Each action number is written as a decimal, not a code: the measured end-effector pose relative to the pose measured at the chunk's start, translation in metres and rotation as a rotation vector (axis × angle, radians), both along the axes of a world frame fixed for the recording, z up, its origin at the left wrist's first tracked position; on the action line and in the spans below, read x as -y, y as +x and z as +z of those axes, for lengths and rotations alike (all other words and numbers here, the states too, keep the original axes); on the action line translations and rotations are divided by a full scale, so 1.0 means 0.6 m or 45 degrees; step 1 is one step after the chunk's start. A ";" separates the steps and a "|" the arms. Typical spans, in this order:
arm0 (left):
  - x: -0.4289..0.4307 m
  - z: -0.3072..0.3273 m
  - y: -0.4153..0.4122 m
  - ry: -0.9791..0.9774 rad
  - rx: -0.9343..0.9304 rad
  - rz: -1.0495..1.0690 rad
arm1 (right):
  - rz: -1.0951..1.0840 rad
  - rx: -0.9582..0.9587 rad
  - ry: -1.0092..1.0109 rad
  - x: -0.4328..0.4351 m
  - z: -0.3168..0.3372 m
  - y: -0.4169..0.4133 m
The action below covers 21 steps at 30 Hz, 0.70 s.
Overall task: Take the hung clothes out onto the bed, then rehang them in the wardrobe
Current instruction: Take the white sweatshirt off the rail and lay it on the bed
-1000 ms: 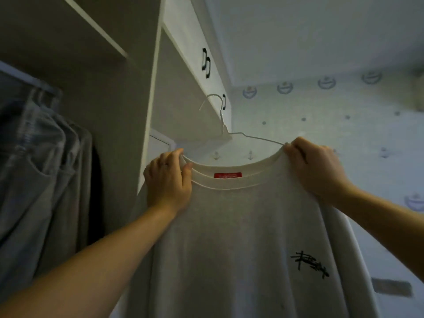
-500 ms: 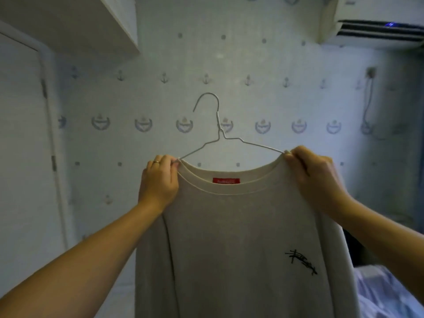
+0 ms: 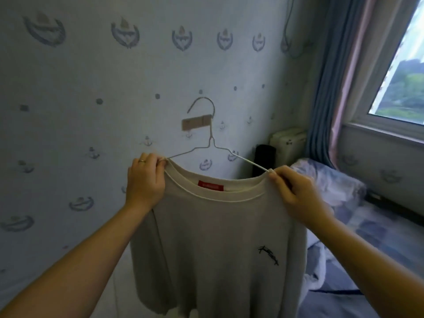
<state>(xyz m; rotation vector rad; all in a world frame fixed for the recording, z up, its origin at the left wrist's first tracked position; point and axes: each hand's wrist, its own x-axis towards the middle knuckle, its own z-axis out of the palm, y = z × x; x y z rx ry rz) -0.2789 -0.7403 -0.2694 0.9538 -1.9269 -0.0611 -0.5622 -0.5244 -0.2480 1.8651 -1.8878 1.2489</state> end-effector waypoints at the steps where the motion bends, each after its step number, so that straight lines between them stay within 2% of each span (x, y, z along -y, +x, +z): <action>1: 0.020 -0.018 -0.010 0.033 0.014 -0.026 | -0.029 0.037 0.031 0.008 -0.019 0.001; 10: 0.152 -0.111 -0.135 0.183 0.156 -0.258 | -0.307 0.293 0.157 0.058 -0.150 -0.029; 21: 0.268 -0.113 -0.418 0.054 0.241 -0.524 | -0.545 0.422 0.223 0.102 -0.199 -0.207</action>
